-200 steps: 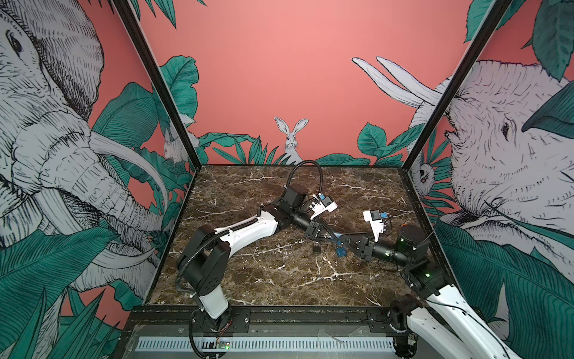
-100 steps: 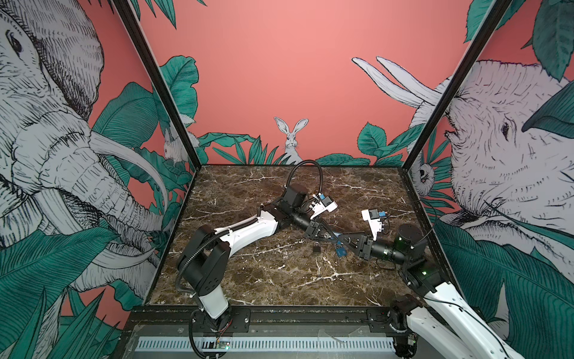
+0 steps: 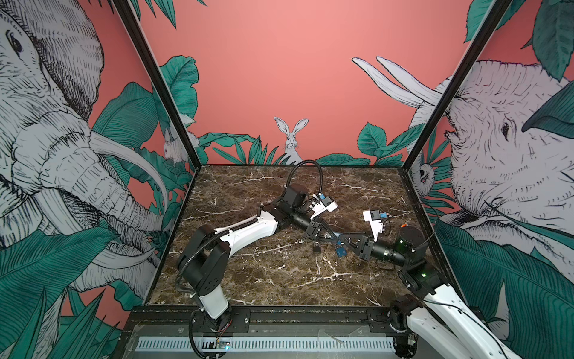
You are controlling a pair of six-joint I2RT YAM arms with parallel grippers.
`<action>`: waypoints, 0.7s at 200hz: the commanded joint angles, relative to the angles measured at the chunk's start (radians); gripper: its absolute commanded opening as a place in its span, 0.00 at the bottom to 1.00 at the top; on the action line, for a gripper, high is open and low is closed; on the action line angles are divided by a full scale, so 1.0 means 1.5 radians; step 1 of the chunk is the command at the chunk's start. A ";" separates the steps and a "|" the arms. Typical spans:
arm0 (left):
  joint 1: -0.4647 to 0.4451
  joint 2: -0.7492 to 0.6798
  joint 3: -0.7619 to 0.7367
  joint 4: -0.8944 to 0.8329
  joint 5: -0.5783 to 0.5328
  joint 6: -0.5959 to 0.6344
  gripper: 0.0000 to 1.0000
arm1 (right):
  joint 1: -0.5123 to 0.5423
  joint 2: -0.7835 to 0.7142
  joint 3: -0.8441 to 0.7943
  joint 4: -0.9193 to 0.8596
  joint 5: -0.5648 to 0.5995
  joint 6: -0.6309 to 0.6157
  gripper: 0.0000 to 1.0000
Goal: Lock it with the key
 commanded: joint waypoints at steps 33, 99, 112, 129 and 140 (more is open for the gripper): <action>0.000 -0.045 0.006 0.012 -0.009 0.015 0.28 | -0.017 -0.040 -0.015 0.006 0.061 0.014 0.00; -0.001 -0.037 0.004 0.037 -0.016 -0.004 0.11 | -0.023 -0.040 -0.020 0.016 0.048 0.019 0.00; 0.000 -0.034 0.004 0.051 -0.016 -0.016 0.04 | -0.023 -0.030 -0.022 0.036 0.027 0.027 0.00; 0.000 -0.031 0.004 0.061 -0.013 -0.024 0.00 | -0.023 -0.015 -0.021 0.058 -0.004 0.039 0.12; 0.000 -0.030 0.003 0.064 -0.013 -0.027 0.00 | -0.023 -0.012 -0.021 0.067 -0.017 0.042 0.21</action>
